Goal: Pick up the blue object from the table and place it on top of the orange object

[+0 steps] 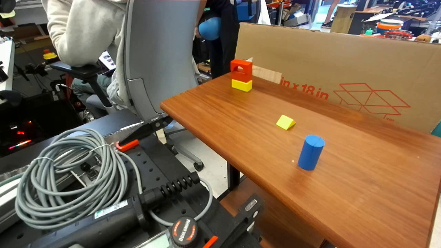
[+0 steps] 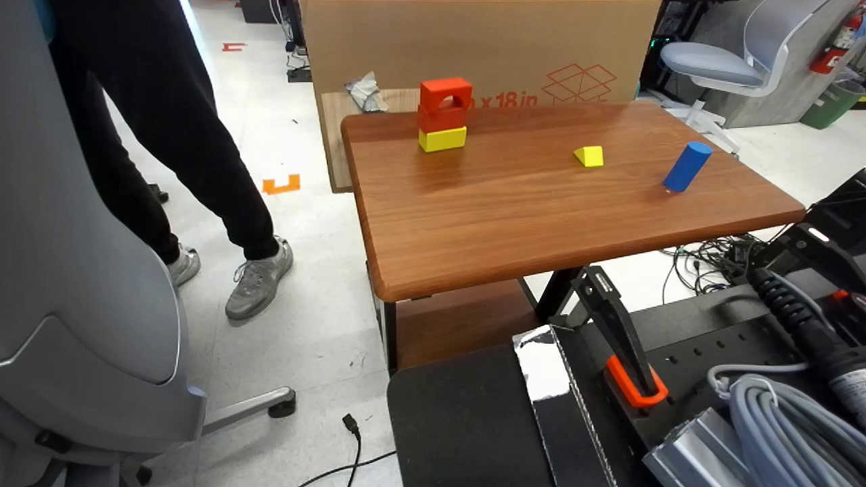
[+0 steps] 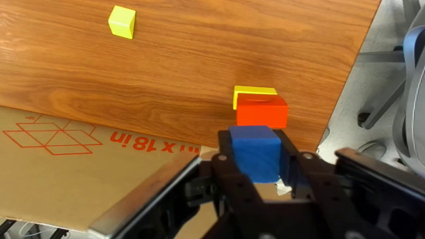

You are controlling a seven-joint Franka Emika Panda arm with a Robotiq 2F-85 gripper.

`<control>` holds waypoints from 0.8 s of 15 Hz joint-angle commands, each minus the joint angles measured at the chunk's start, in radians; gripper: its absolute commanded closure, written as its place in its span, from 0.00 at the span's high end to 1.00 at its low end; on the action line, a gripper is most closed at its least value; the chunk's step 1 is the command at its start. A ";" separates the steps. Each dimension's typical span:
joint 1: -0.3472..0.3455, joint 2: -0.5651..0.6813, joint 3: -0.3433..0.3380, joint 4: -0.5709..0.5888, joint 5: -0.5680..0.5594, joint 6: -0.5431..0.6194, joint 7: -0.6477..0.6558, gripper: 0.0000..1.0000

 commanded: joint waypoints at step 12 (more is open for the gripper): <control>0.005 0.216 0.021 0.198 0.045 -0.071 -0.087 0.09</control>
